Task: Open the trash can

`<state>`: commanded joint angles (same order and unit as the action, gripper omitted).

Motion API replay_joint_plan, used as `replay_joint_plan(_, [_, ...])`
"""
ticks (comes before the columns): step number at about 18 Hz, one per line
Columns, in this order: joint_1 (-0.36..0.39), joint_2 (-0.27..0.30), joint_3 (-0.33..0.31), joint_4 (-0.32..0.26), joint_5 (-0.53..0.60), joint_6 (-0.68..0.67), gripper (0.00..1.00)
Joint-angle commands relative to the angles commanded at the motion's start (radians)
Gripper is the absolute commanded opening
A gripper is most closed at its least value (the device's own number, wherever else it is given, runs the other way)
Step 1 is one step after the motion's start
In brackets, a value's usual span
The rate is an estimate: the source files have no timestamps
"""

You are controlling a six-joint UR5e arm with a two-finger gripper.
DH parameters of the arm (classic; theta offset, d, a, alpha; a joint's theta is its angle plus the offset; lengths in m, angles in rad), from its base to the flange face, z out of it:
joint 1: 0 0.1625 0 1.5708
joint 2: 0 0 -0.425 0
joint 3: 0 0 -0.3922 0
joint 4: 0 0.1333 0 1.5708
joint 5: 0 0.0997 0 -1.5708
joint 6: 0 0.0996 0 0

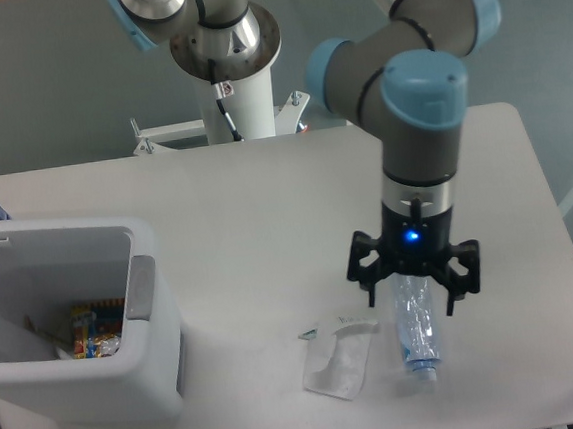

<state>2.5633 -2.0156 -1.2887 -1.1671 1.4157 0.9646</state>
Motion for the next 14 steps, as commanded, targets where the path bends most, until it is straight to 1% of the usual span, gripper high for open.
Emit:
replay_joint_plan(3, [-0.009, -0.006, -0.003, -0.017, 0.1, 0.098, 1.0])
replay_joint_plan(6, [-0.012, -0.008, -0.006, -0.028, 0.109, 0.13, 1.0])
replay_joint_plan(9, [-0.012, -0.005, -0.024, -0.029, 0.153, 0.178, 1.0])
replay_joint_plan(14, [-0.015, -0.005, -0.032, -0.028, 0.158, 0.178, 1.0])
